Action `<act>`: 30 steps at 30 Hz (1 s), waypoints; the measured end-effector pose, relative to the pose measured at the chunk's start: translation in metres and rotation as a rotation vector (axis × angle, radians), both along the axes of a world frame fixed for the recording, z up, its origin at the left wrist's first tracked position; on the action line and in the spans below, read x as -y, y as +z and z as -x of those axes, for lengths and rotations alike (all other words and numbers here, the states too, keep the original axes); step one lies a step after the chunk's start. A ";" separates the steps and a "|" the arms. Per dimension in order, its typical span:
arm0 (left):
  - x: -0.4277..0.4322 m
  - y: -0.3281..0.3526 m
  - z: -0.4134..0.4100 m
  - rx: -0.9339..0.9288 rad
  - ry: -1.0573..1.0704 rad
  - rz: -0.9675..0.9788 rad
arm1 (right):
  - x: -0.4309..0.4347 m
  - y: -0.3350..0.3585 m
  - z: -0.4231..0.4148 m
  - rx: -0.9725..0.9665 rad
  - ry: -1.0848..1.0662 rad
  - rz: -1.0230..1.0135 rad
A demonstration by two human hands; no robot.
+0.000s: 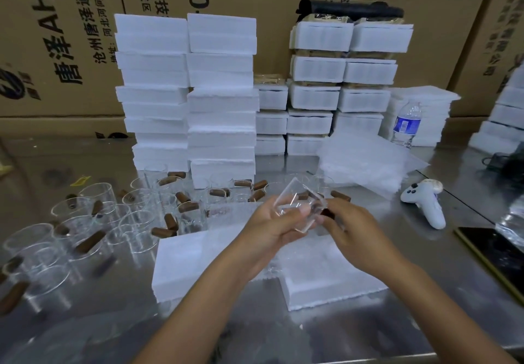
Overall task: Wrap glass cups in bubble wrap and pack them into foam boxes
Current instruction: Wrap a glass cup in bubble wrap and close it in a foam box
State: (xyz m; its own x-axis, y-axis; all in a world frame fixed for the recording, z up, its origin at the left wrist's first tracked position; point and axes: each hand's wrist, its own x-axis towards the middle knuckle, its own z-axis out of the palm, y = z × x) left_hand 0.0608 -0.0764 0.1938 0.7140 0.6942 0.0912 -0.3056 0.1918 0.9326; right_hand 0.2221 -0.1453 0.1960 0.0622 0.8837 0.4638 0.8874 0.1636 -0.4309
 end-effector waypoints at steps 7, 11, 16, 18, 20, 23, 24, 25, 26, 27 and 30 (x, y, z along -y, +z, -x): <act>-0.011 -0.025 -0.009 -0.815 0.254 -0.748 | 0.006 -0.012 -0.019 -0.153 -0.239 -0.130; -0.010 -0.036 -0.015 -1.011 0.461 -0.923 | 0.004 -0.017 -0.023 -0.489 -0.287 -0.152; -0.007 -0.035 -0.016 -1.095 0.453 -0.990 | 0.010 -0.019 -0.019 -0.647 -0.169 -0.092; -0.006 -0.033 -0.015 -1.075 0.467 -0.994 | 0.012 -0.018 -0.017 -0.679 -0.129 -0.087; -0.005 -0.029 -0.012 -1.015 0.508 -0.979 | 0.013 -0.016 -0.014 -0.711 -0.098 -0.081; -0.003 -0.025 -0.004 -0.870 0.564 -0.887 | 0.016 -0.013 -0.011 -0.695 -0.041 -0.064; -0.003 -0.023 0.000 -0.818 0.580 -0.846 | 0.017 -0.013 -0.010 -0.678 -0.025 -0.058; -0.003 -0.022 0.005 -0.764 0.592 -0.805 | 0.019 -0.012 -0.008 -0.657 -0.011 -0.056; -0.003 -0.020 0.009 -0.707 0.600 -0.765 | 0.020 -0.011 -0.007 -0.635 -0.002 -0.060; -0.002 -0.018 0.013 -0.650 0.603 -0.729 | 0.021 -0.011 -0.007 -0.610 -0.003 -0.067; 0.000 -0.011 0.023 -0.502 0.610 -0.639 | 0.023 -0.011 -0.006 -0.517 -0.046 -0.071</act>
